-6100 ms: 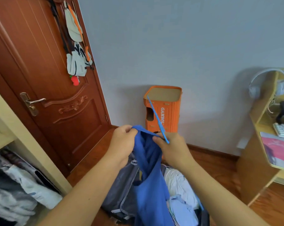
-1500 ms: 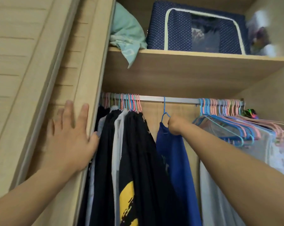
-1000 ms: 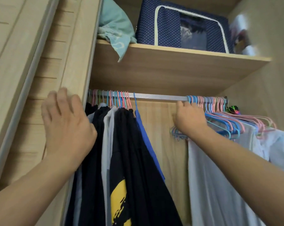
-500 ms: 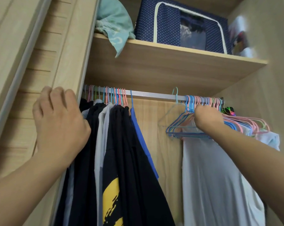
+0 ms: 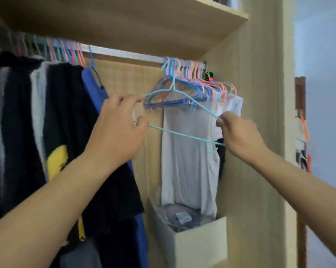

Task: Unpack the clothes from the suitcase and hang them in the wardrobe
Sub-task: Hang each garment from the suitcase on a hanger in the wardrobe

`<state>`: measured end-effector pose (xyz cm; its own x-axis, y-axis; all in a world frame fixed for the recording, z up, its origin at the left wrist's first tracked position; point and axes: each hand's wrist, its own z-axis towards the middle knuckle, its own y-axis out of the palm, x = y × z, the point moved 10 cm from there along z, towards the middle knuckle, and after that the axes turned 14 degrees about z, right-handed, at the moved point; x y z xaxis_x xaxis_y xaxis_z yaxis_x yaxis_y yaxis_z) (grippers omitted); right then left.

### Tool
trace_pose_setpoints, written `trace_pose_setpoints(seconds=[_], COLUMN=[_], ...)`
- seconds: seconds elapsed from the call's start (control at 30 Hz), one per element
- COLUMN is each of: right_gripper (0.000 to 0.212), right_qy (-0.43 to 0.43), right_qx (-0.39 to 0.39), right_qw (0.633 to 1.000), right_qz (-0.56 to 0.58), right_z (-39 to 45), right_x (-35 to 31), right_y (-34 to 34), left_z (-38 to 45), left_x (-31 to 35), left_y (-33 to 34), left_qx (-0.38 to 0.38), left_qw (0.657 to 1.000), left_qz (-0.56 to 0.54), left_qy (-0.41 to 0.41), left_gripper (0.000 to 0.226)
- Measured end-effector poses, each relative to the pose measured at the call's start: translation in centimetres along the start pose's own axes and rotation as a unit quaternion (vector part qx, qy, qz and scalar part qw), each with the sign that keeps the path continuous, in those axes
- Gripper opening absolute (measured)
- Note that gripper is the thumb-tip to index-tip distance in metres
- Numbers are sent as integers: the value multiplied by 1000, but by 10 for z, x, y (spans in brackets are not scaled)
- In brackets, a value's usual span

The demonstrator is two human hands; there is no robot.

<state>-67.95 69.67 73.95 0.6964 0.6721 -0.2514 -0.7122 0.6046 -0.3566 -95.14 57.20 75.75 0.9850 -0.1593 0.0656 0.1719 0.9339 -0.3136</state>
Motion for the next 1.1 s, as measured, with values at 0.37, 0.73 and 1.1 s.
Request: trace_pose_setpoints(seconds=[0.37, 0.73, 1.1], right_gripper=[34, 36, 27], right_qy=[472, 822, 866], right_qx=[-127, 6, 315], right_qw=[872, 566, 369], right_qz=[26, 61, -122], right_z=[-591, -1049, -1427], right_x=[242, 235, 279], right_y=[-384, -616, -672], left_z=[-410, -887, -1268], left_x=[376, 791, 928], left_y=[238, 92, 270], left_qx=[-557, -745, -847], left_qw=[770, 446, 467], left_qz=[-207, -256, -83], left_qy=[232, 425, 240], left_gripper=[45, 18, 41])
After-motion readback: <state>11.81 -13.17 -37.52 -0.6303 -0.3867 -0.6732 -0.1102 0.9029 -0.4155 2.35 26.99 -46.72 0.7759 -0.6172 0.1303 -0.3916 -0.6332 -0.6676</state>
